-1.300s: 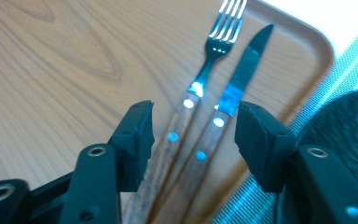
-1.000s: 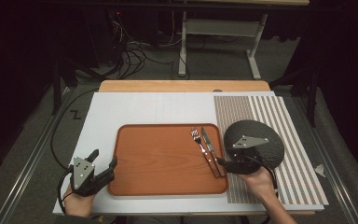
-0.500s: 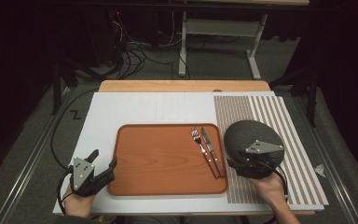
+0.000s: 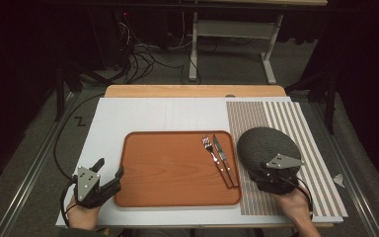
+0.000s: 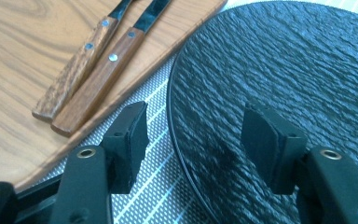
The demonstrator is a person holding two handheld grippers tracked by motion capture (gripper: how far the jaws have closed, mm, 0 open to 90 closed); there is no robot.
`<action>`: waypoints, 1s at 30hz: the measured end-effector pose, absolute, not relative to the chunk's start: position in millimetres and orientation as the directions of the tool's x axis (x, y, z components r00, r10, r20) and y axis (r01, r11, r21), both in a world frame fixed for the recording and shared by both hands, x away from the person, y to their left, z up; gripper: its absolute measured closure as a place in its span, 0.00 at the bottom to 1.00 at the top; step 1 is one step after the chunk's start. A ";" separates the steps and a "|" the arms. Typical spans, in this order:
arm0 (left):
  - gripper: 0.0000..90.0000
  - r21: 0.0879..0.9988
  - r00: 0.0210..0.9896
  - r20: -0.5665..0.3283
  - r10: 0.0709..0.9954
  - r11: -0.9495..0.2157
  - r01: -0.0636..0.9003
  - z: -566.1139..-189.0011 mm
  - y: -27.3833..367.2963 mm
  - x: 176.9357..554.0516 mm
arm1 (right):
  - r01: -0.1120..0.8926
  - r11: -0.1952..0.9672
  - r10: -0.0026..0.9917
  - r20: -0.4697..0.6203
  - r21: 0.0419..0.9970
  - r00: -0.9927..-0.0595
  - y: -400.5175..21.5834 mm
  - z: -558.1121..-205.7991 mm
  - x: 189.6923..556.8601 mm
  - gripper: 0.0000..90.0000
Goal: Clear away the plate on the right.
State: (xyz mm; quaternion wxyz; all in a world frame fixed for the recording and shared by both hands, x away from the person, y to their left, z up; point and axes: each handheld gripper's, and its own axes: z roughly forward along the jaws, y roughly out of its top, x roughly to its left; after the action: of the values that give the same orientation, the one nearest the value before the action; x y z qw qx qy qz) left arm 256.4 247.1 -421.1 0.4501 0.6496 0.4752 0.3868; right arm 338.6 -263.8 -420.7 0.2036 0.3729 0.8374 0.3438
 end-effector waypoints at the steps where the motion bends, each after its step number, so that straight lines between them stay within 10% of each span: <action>1: 0.37 0.953 0.249 0.074 0.966 -0.143 0.269 -421.1 247.1 256.4 | 0.482 0.490 0.763 -0.090 0.727 -0.640 -264.5 -421.6 338.0 0.48; 30: 0.37 0.952 0.249 0.075 0.966 -0.144 0.270 -421.1 246.9 256.4 | 0.292 0.767 0.620 -0.545 0.571 -0.564 -236.7 -438.2 317.6 0.53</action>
State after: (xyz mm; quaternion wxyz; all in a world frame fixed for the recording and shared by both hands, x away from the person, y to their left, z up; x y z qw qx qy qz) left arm 256.4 246.9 -421.1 0.4496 0.6498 0.4753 0.3869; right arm 317.6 -236.7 -438.2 0.3836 0.2656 0.8582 0.2140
